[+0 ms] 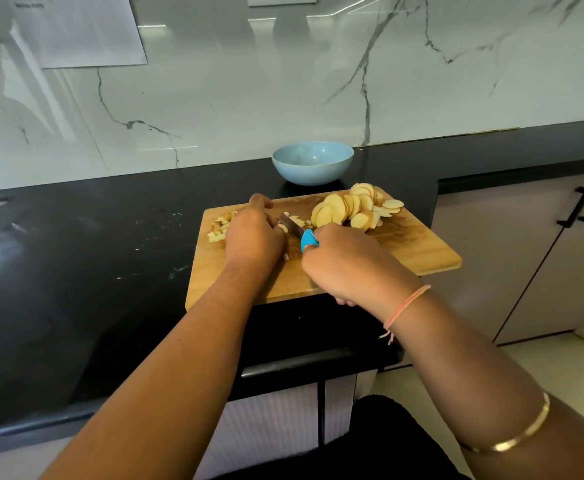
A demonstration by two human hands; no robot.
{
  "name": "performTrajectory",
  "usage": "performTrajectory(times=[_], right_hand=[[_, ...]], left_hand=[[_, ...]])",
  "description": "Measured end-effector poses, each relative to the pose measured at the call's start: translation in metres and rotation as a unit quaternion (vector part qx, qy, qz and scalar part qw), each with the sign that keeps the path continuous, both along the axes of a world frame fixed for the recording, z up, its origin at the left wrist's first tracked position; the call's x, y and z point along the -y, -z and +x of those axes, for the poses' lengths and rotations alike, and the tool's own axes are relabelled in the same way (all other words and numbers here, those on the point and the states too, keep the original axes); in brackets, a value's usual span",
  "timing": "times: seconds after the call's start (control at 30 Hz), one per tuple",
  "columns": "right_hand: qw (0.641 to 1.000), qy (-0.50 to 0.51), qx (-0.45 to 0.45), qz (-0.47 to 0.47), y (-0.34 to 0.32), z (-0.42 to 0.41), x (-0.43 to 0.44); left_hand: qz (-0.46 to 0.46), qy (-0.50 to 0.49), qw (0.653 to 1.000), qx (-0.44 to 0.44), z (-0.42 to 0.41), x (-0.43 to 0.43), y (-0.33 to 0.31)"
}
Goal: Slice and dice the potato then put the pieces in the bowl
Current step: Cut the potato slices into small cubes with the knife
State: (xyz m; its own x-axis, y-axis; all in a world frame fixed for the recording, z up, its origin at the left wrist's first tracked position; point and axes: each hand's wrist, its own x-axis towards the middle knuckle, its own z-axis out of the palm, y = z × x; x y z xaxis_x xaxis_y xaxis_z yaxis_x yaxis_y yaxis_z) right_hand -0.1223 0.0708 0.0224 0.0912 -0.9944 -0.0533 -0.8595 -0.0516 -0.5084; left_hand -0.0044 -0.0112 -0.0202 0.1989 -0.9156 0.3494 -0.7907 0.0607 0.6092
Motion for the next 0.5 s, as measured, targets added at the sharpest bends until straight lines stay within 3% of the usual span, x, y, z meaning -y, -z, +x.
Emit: performTrajectory(times=[0.3, 0.5], right_hand=[[0.999, 0.003, 0.031, 0.04, 0.004, 0.014, 0.011], [0.999, -0.023, -0.025, 0.037, -0.009, -0.003, -0.007]], left_hand=[[0.0, 0.018, 1.0, -0.001, 0.0, 0.002, 0.0], [0.005, 0.005, 1.0, -0.01, 0.001, 0.003, -0.001]])
